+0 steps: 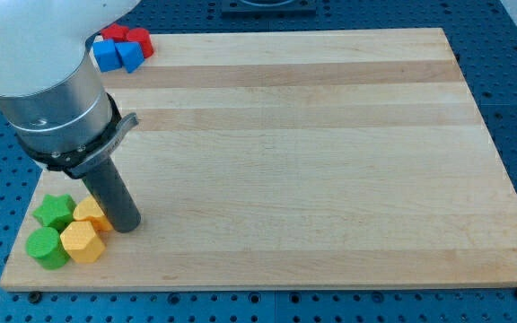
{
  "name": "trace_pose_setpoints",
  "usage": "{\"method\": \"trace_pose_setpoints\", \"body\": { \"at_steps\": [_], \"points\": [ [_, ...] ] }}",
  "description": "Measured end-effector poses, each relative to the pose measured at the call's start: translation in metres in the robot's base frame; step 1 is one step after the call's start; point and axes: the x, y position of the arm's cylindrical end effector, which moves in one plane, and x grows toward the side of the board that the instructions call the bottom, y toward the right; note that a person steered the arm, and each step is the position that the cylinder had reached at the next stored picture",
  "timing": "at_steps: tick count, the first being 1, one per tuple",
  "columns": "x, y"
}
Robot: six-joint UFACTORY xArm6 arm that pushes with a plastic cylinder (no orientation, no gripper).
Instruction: Point your arm at red star
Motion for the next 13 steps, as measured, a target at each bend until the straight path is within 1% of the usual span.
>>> {"method": "trace_pose_setpoints", "body": {
  "at_steps": [1,3,4,5,7,8,9,10,11,13],
  "points": [
    [-0.005,0.0],
    [-0.089,0.016],
    [-0.089,0.015],
    [-0.108,-0.016],
    [-0.185,-0.13],
    [-0.188,-0.133],
    [-0.22,-0.133],
    [-0.277,-0.132],
    [-0.294,-0.133],
    [-0.299,-0.133]
  ]
}}
